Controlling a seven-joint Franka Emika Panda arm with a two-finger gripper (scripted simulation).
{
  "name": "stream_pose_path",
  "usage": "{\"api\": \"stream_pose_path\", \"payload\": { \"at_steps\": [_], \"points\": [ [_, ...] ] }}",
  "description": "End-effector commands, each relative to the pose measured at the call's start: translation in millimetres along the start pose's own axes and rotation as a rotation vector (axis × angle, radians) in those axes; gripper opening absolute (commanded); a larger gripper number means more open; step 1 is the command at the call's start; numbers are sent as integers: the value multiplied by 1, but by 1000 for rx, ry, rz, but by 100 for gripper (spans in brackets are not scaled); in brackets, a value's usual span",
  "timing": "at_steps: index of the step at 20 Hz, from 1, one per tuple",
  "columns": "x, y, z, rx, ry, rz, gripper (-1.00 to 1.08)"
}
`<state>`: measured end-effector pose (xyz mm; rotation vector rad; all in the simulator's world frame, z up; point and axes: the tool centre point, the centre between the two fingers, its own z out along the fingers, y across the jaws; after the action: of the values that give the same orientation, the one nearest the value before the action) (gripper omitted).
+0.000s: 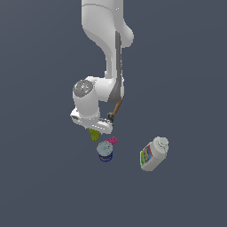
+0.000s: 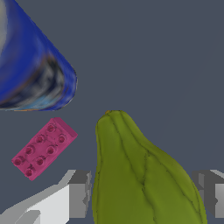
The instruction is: Pick up a designated object from a clutter of objects.
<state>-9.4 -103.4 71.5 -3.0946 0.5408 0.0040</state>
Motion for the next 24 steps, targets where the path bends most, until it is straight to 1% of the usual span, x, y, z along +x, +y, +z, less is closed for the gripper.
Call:
{"api": "stream_pose_path", "payload": {
  "at_steps": [1,6,17,24],
  "points": [
    [9,2,-15,0,3,0,-100],
    [29,6,-53,0,3,1,-100],
    [84,15,-149,0,3,1,-100],
    [114,20,-199,0,3,1,-100]
  ]
}}
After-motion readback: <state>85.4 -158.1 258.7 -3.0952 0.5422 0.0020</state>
